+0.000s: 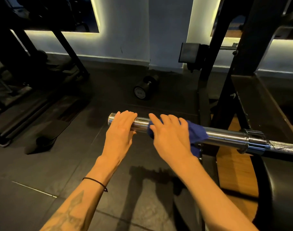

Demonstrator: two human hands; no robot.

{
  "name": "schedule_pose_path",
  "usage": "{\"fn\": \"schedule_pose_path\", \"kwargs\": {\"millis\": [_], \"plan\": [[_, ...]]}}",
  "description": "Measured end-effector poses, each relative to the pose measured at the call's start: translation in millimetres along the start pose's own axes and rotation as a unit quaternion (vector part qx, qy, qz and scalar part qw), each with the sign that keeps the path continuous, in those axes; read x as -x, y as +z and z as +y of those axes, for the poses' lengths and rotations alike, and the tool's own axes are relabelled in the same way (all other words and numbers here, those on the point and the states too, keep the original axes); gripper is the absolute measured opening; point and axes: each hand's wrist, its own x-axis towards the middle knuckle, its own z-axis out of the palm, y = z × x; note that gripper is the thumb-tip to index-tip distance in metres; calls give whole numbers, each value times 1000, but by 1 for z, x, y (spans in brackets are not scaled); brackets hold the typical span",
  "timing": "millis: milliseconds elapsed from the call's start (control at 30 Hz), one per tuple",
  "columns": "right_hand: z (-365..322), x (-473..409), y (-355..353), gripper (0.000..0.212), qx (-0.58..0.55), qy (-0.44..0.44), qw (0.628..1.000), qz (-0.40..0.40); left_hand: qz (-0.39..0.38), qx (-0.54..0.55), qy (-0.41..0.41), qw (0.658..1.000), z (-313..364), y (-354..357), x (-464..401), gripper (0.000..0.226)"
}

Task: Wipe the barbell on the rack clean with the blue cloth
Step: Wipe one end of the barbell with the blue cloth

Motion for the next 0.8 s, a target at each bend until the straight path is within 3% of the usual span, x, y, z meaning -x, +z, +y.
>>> {"fn": "schedule_pose_path", "kwargs": {"millis": [133, 233, 367, 533, 700, 800], "plan": [[-30, -25, 13, 57, -27, -44, 998, -26, 52, 23, 3, 998, 11, -2, 0, 46], [-16, -22, 9, 59, -22, -41, 999, -6, 56, 4, 15, 998, 8, -7, -4, 32], [27, 5, 6, 54, 13, 12, 999, 47, 23, -66, 6, 998, 5, -4, -7, 55], [29, 23, 6, 57, 28, 73, 996, 30, 50, -125, -5, 991, 11, 1, -10, 54], [-9, -5, 6, 58, 3, -4, 1000, -9, -21, -170, 11, 985, 10, -3, -11, 75], [-25, -19, 9, 59, -19, -36, 999, -11, -43, -164, 47, 984, 7, -12, -13, 69]]}}
